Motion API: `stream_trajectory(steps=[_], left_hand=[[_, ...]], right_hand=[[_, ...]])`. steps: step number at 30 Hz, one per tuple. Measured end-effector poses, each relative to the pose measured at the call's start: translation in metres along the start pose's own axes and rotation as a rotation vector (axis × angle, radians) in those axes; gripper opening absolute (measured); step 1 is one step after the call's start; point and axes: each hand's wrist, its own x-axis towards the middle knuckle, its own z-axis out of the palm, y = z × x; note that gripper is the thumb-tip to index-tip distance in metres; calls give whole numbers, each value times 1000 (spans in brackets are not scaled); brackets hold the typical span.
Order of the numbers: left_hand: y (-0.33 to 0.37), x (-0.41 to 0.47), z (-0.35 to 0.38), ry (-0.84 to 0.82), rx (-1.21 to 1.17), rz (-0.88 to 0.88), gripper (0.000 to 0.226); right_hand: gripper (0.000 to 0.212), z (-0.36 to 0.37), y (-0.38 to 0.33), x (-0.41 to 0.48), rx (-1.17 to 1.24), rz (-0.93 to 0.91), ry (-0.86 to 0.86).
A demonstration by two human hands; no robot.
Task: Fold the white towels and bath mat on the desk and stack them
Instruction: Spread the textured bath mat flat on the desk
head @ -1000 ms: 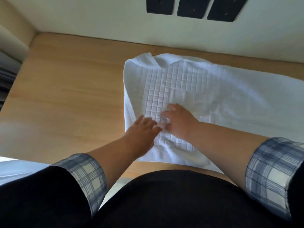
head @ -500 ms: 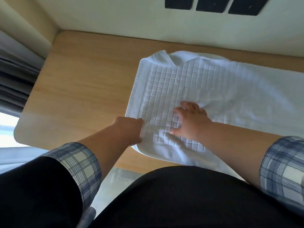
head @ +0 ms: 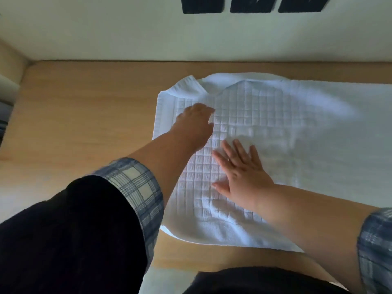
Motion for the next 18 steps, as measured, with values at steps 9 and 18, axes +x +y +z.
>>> stream_trajectory(steps=[9,18], left_hand=[[-42,77,0,44,155,-193,79],[6,-87,55,98,-18,-179,61]], right_hand=[[86,6,0,-2,-6,-8,11],[97,-6,-1,2,44,13,-49]])
